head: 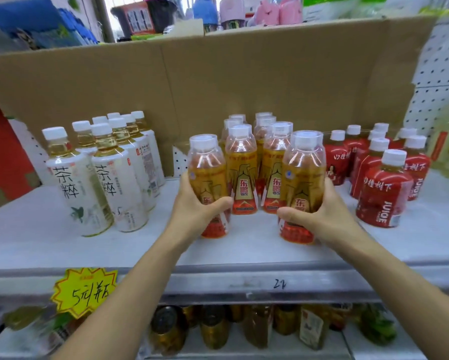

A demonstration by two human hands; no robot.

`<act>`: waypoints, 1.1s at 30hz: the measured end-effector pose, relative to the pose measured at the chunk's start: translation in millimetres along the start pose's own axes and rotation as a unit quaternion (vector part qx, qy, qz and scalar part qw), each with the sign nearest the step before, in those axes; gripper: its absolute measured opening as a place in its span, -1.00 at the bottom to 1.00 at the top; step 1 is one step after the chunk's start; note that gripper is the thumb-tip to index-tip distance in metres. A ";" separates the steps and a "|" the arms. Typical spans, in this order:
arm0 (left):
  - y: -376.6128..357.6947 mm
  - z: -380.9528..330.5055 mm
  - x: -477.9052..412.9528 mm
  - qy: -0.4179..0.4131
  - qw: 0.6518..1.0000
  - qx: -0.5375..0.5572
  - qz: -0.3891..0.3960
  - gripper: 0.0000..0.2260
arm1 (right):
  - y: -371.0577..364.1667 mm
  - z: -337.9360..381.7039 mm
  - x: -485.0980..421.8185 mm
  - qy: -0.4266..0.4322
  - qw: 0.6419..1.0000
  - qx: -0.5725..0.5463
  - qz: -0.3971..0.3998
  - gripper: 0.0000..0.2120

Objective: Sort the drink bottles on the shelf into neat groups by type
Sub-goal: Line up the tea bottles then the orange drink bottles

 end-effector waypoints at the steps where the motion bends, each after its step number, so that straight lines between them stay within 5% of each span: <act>1: -8.5 0.3 2.8 -0.016 1.000 -0.009 0.012 -0.30 | -5.3 -2.0 2.3 0.000 1.000 0.015 0.007 -0.31; 6: -33.9 7.9 7.7 -0.043 0.994 -0.072 0.069 -0.28 | -18.2 -9.6 4.6 0.000 0.999 0.036 0.026 -0.26; 23: -37.8 7.0 8.5 -0.089 0.991 -0.101 0.013 -0.23 | -26.0 -14.6 0.8 -0.008 0.997 0.030 0.072 -0.30; 33: -39.3 4.3 16.0 -0.031 0.994 -0.107 0.007 -0.21 | -21.9 -19.0 0.8 -0.007 0.991 0.073 0.108 -0.27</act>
Point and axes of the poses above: each hand's wrist, its own x-axis away from the middle knuckle, its own y-axis out of the back of the hand, z = x × y, the point moved 7 cm from there along -x, towards the middle knuckle, and after that the axes turned 5 degrees about y, right-handed, at the moved point
